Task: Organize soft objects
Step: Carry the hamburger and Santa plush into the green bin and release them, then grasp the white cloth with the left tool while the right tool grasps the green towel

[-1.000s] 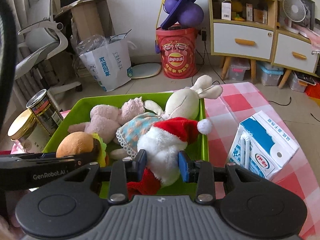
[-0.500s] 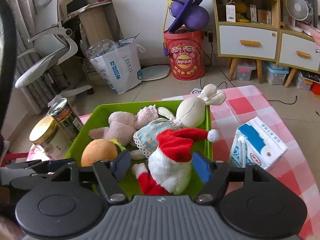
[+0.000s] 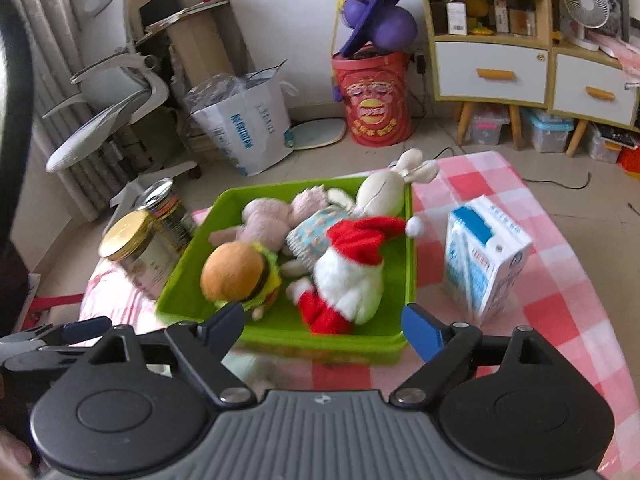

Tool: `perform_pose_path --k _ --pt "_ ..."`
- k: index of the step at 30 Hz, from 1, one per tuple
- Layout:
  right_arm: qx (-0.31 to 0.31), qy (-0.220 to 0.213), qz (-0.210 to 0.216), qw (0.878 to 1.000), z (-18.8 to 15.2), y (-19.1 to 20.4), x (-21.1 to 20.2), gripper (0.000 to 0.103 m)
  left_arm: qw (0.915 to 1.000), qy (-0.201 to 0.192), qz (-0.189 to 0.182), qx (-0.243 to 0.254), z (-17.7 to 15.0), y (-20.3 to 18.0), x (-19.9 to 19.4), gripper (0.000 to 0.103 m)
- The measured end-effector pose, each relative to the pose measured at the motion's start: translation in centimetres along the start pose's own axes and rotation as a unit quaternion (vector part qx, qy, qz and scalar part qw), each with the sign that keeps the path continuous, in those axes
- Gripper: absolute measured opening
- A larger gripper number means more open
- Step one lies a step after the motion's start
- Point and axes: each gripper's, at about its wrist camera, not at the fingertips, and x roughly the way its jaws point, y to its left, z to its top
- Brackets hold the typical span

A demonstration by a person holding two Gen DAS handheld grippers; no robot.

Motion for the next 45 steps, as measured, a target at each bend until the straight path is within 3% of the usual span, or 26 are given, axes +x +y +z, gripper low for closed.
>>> perform_pose_path --k 6,16,26,36,42,45 --pt "-0.021 0.012 0.018 1.000 -1.7 1.8 -1.1 0.074 0.9985 0.020 0.039 -0.031 -2.2 2.3 -2.9 0.098" --pt "-0.051 0.033 0.046 0.997 -4.6 4.1 -1.1 0.076 0.9938 0.016 0.059 -0.093 -5.9 7.1 -4.3 0.098" --pt "-0.045 0.053 0.051 0.996 -5.5 6.0 0.6 0.076 0.9924 0.040 0.044 -0.108 -7.8 10.0 -3.1 0.098" --pt "-0.022 0.067 0.055 0.996 -5.6 6.7 3.0 0.076 0.9925 0.049 0.022 -0.110 -8.2 9.8 -1.8 0.098" --pt "-0.020 0.060 0.055 0.996 -5.7 7.4 3.5 0.069 0.9931 0.051 0.015 -0.104 -8.3 9.6 -1.4 0.098" --pt "-0.018 0.060 0.052 0.997 -5.7 7.5 3.7 0.057 0.9931 0.052 0.014 -0.105 -8.4 9.7 -1.4 0.098"
